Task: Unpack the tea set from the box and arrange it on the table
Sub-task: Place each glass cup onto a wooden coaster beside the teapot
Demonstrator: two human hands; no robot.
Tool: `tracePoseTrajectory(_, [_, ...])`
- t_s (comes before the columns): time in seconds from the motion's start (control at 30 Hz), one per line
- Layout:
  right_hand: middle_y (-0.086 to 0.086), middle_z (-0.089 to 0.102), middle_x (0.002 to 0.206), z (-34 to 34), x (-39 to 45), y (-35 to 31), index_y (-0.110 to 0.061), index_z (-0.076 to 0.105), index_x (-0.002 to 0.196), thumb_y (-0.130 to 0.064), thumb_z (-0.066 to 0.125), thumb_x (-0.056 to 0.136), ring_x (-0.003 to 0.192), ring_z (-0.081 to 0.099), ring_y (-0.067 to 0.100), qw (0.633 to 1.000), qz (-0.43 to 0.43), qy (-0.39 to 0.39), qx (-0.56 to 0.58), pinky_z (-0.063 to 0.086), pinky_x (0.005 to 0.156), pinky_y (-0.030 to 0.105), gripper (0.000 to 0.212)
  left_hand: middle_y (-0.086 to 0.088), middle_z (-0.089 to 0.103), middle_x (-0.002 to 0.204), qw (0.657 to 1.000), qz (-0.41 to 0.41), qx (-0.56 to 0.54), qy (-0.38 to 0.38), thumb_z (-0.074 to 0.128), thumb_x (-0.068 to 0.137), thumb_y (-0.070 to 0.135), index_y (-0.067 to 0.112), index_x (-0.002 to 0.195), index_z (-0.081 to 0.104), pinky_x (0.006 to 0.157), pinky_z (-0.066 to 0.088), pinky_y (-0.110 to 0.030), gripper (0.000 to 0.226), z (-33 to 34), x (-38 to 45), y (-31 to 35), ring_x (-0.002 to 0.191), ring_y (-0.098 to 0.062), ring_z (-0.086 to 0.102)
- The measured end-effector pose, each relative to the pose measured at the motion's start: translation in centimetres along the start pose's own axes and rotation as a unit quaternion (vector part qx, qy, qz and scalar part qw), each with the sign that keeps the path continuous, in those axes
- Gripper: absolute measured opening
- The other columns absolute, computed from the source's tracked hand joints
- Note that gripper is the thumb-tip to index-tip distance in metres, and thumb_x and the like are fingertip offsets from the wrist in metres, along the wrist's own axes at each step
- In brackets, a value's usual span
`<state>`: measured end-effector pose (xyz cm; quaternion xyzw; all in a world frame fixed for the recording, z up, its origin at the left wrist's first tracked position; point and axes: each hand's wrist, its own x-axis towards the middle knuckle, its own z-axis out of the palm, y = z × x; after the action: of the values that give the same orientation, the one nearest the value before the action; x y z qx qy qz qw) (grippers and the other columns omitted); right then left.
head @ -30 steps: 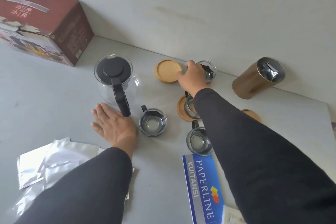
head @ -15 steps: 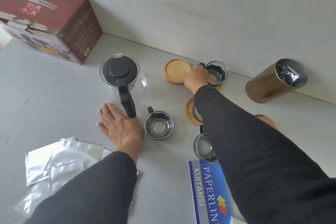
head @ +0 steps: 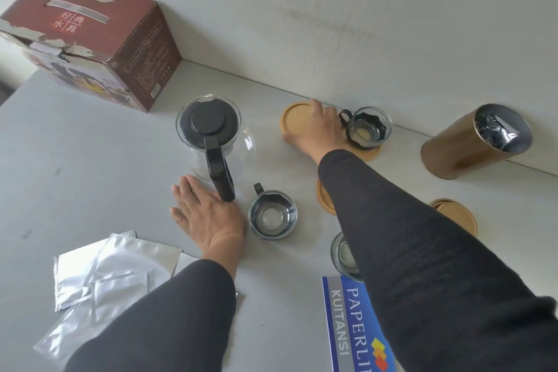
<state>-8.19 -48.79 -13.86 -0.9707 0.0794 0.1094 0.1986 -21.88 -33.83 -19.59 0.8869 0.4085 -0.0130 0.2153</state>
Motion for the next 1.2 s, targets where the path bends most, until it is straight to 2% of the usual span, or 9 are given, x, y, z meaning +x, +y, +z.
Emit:
tracePoseTrajectory(0.13, [0.016,0.038,0.135,-0.1,0.1,0.0,-0.018,0.026,0.141,-0.046,0.076,0.065,0.125,0.036,0.034,0.999,-0.032,0.021,-0.016,0.036,0.097,0.041,0.094,0.004,0.001,0.16,1.0,0.0,0.004,-0.002,0.027,0.097,0.022,0.014,0.152,0.003,0.12,-0.005,-0.038,0.06,-0.1,0.1,0.0,0.147,-0.014,-0.007])
tracePoseTrajectory(0.23, [0.011,0.04,0.138,-1.0,-0.4,0.2,-0.02,0.026,0.142,-0.047,0.078,0.061,0.129,0.032,0.03,0.99,-0.129,0.024,-0.044,0.033,0.102,0.04,0.1,0.003,0.001,0.159,1.0,0.001,0.0,-0.004,0.027,0.096,0.022,0.014,0.152,0.004,0.12,-0.005,-0.039,0.061,0.0,0.2,-0.1,0.147,-0.014,-0.007])
tracePoseTrajectory(0.33, [0.002,0.043,0.14,-1.8,-1.4,0.6,-0.025,0.03,0.142,-0.049,0.08,0.056,0.135,0.025,0.025,0.965,-0.241,-0.021,-0.101,0.028,0.107,0.041,0.102,0.003,0.003,0.159,1.0,0.001,0.0,0.0,0.027,0.097,0.022,0.014,0.152,0.005,0.12,-0.005,-0.039,0.059,0.1,0.3,-0.2,0.147,-0.014,-0.006])
tracePoseTrajectory(0.4, [-0.002,0.041,0.141,-1.8,-2.2,0.9,-0.03,0.03,0.142,-0.045,0.08,0.055,0.138,0.019,0.023,0.952,-0.276,-0.058,-0.119,0.019,0.112,0.043,0.101,0.003,0.004,0.159,1.0,0.002,-0.004,-0.001,0.026,0.098,0.023,0.014,0.152,0.005,0.12,-0.004,-0.039,0.059,0.2,0.3,-0.2,0.147,-0.014,-0.005])
tracePoseTrajectory(0.5, [-0.003,0.039,0.143,-1.1,-3.3,1.3,-0.035,0.028,0.142,-0.041,0.079,0.056,0.142,0.013,0.024,0.939,-0.296,-0.089,-0.149,0.012,0.115,0.045,0.1,0.003,0.003,0.159,1.0,0.004,-0.008,-0.001,0.026,0.098,0.023,0.014,0.152,0.005,0.12,-0.004,-0.04,0.058,0.2,0.3,-0.3,0.147,-0.015,-0.005])
tracePoseTrajectory(0.63, [-0.005,0.037,0.146,-0.3,-3.9,1.7,-0.036,0.027,0.141,-0.045,0.079,0.058,0.144,0.008,0.025,0.93,-0.304,-0.105,-0.18,0.012,0.115,0.047,0.099,0.003,0.004,0.159,1.0,0.004,-0.009,0.002,0.027,0.097,0.023,0.014,0.152,0.006,0.12,-0.004,-0.04,0.059,0.2,0.3,-0.3,0.148,-0.015,-0.005])
tracePoseTrajectory(0.9, [-0.006,0.034,0.151,-0.5,-4.4,2.1,-0.036,0.022,0.145,-0.05,0.076,0.065,0.146,0.001,0.024,0.94,-0.277,-0.133,-0.149,0.003,0.117,0.051,0.098,0.002,0.004,0.16,1.0,0.004,-0.012,0.011,0.025,0.098,0.024,0.013,0.152,0.005,0.12,-0.006,-0.039,0.058,0.7,0.6,-0.5,0.148,-0.015,-0.005])
tracePoseTrajectory(1.07, [0.001,0.047,0.141,-2.7,-6.7,2.9,-0.023,0.036,0.141,-0.044,0.066,0.076,0.139,0.025,0.025,0.962,-0.262,-0.004,-0.076,0.024,0.11,0.043,0.074,0.001,0.003,0.159,1.0,0.014,-0.016,0.009,0.025,0.098,0.022,0.011,0.152,0.005,0.119,-0.006,-0.04,0.059,0.6,0.6,-0.6,0.148,-0.017,-0.005])
tracePoseTrajectory(1.2, [0.008,0.06,0.119,-3.3,-10.8,4.5,-0.009,0.052,0.128,-0.042,0.065,0.073,0.117,0.049,0.028,0.95,-0.269,0.161,0.018,0.039,0.099,0.038,0.065,-0.001,0.003,0.159,0.999,0.028,-0.03,-0.009,0.027,0.096,0.018,0.008,0.151,0.005,0.119,-0.006,-0.04,0.06,-0.1,0.2,-0.8,0.148,-0.018,-0.005])
